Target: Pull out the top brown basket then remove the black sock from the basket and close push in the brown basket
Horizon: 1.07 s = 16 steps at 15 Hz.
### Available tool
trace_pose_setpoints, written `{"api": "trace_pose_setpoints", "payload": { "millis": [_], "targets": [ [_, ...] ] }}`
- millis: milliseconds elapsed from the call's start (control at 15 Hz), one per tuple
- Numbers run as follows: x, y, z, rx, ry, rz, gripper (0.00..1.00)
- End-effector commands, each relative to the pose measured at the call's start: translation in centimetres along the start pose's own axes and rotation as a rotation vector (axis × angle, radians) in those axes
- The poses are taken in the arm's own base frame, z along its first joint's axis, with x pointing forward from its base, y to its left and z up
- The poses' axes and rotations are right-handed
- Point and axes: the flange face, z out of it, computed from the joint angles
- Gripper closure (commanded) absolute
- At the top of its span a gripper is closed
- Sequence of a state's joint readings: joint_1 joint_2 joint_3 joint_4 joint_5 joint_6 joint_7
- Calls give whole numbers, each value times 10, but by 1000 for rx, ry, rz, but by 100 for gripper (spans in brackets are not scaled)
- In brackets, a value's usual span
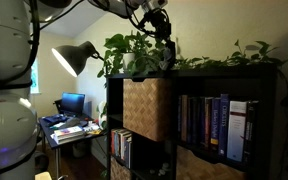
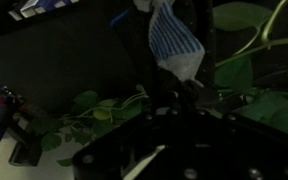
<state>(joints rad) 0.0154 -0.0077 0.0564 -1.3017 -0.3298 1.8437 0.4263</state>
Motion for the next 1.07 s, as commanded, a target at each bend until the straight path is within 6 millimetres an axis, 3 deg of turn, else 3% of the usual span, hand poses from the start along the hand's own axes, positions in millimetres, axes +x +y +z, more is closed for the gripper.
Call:
{"api": "trace_pose_setpoints", "payload": {
  "millis": [0, 400, 667, 1000],
  "targets": [
    [33, 9, 8, -36, 77, 87, 94],
    [75, 26, 20, -67, 192, 165, 94],
    [62, 33, 17, -80, 86, 131, 94],
    [43, 46, 49, -61, -43, 130, 94]
  ]
}}
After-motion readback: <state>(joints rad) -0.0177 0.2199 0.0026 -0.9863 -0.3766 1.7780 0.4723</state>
